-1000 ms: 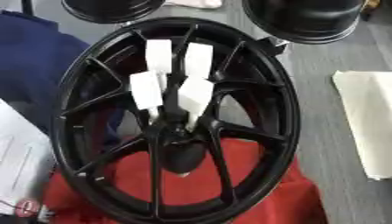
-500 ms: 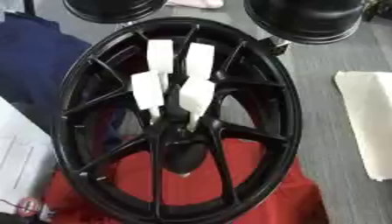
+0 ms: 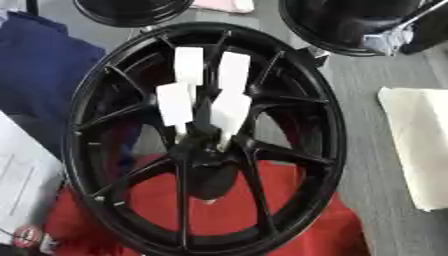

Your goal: Pull the pin out of the wheel hub.

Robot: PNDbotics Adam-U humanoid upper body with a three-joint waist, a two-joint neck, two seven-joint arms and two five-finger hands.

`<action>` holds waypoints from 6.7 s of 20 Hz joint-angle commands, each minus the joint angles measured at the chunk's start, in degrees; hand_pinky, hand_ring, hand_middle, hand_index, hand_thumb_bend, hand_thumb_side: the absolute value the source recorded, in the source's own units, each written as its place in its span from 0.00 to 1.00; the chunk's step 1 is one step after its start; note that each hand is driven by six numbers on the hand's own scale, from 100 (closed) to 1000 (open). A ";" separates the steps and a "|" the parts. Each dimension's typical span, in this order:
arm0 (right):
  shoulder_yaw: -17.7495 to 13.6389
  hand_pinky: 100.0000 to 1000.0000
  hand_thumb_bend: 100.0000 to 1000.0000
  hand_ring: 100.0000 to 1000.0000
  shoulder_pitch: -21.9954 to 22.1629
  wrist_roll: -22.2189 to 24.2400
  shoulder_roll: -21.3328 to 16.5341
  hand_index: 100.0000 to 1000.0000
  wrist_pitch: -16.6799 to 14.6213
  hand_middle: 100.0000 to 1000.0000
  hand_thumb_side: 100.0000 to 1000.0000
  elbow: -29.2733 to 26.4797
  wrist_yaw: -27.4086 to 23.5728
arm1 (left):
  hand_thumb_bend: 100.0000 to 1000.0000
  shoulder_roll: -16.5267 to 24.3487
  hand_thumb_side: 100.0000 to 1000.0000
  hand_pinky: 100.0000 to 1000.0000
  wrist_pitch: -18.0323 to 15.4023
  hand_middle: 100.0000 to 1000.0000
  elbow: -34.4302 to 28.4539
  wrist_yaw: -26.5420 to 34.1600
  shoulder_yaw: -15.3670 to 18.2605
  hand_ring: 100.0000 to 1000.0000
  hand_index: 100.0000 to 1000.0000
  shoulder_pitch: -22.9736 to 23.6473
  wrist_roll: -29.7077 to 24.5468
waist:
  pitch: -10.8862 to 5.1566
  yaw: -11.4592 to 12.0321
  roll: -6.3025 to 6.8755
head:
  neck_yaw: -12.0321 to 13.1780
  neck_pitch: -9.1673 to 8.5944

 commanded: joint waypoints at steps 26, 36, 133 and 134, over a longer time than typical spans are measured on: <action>10.88 0.84 0.00 0.91 -9.14 10.00 3.16 0.80 -11.30 0.73 0.12 6.52 -1.31 | 0.14 1.34 0.68 0.74 0.30 0.67 -1.26 1.28 -0.91 0.78 0.73 -1.50 -1.41 | -1.36 1.16 -0.17 | -0.41 0.11; 12.27 0.82 0.04 0.91 -11.88 9.40 5.66 0.81 -8.06 0.74 0.37 11.26 2.18 | 0.14 1.20 0.68 0.74 0.39 0.67 -1.26 1.44 -0.97 0.79 0.73 -1.60 -1.54 | -1.22 1.71 -0.51 | -0.84 0.98; 17.34 0.74 0.32 0.81 -3.87 -11.35 2.29 0.87 -7.83 0.77 0.00 -13.83 24.38 | 0.11 -0.30 0.73 0.74 1.29 0.68 -1.26 1.49 -2.41 0.81 0.70 -2.52 -3.21 | 4.00 2.75 -1.71 | 4.78 -4.21; 17.33 0.74 0.32 0.81 -3.76 -11.86 2.32 0.87 -7.88 0.77 0.00 -13.50 24.78 | 0.11 -0.30 0.74 0.74 1.28 0.68 -1.26 1.49 -2.40 0.81 0.70 -2.54 -3.21 | 4.03 2.77 -1.71 | 4.87 -4.15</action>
